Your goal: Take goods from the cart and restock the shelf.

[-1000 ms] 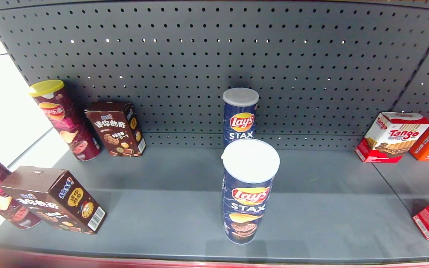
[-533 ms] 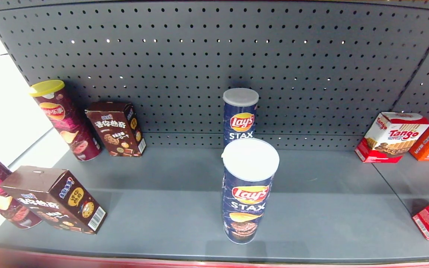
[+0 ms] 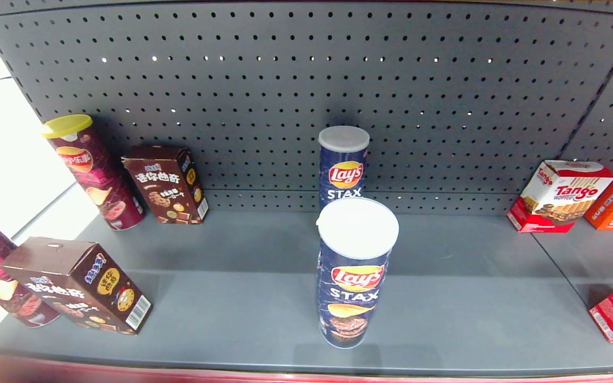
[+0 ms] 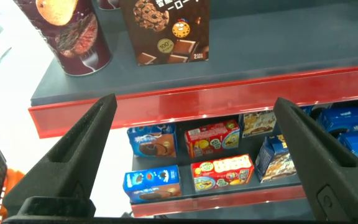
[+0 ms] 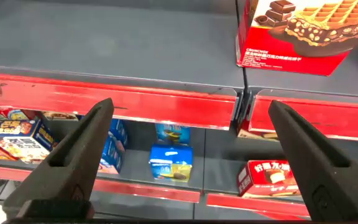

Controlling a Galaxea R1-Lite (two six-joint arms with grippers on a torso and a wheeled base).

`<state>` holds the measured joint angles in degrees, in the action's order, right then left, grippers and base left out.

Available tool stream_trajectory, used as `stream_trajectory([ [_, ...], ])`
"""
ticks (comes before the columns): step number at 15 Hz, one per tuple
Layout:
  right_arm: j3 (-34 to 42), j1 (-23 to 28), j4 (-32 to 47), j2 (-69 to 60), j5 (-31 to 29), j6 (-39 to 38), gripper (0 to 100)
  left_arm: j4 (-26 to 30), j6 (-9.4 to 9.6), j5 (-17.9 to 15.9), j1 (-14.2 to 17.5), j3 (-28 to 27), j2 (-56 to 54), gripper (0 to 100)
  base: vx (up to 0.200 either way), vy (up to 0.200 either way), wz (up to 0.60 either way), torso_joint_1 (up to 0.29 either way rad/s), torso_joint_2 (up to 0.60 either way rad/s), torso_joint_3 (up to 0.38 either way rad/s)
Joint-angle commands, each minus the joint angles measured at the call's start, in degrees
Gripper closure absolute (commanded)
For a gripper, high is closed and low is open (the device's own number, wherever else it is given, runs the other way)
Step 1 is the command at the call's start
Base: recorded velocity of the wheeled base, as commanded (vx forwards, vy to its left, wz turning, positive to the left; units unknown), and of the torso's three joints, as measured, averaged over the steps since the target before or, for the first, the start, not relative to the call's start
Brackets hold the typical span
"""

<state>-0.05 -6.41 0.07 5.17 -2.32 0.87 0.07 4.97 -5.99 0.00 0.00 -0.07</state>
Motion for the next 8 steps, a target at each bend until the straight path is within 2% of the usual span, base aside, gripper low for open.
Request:
stream_trajectory([
  [1,0.05,0.00,0.01,0.28,0.03,0.01,0,0.01,-0.14,0.01,0.00,0.00,0.07,0,0.000,0.000,0.00,0.000,0.00,0.000],
  [2,-0.04,0.52,0.10,0.28,0.03,-0.07,0,-0.07,-0.14,0.01,0.00,0.00,0.07,0,0.000,0.000,0.00,0.000,0.00,0.000],
  [4,-0.04,10.02,0.10,-0.51,-0.14,-0.69,0,-0.07,-0.14,0.01,0.00,0.00,0.07,0,0.000,0.000,0.00,0.000,0.00,0.000],
  [6,0.05,7.12,-0.16,-5.17,0.12,-0.34,0,0.01,-0.14,0.10,0.00,0.00,0.07,0,0.000,0.000,0.00,0.000,0.00,0.000],
  [8,0.05,7.20,0.01,-4.82,0.12,-0.34,0,0.01,-0.23,0.18,0.00,0.00,0.07,0,0.000,0.000,0.00,0.000,0.00,0.000],
])
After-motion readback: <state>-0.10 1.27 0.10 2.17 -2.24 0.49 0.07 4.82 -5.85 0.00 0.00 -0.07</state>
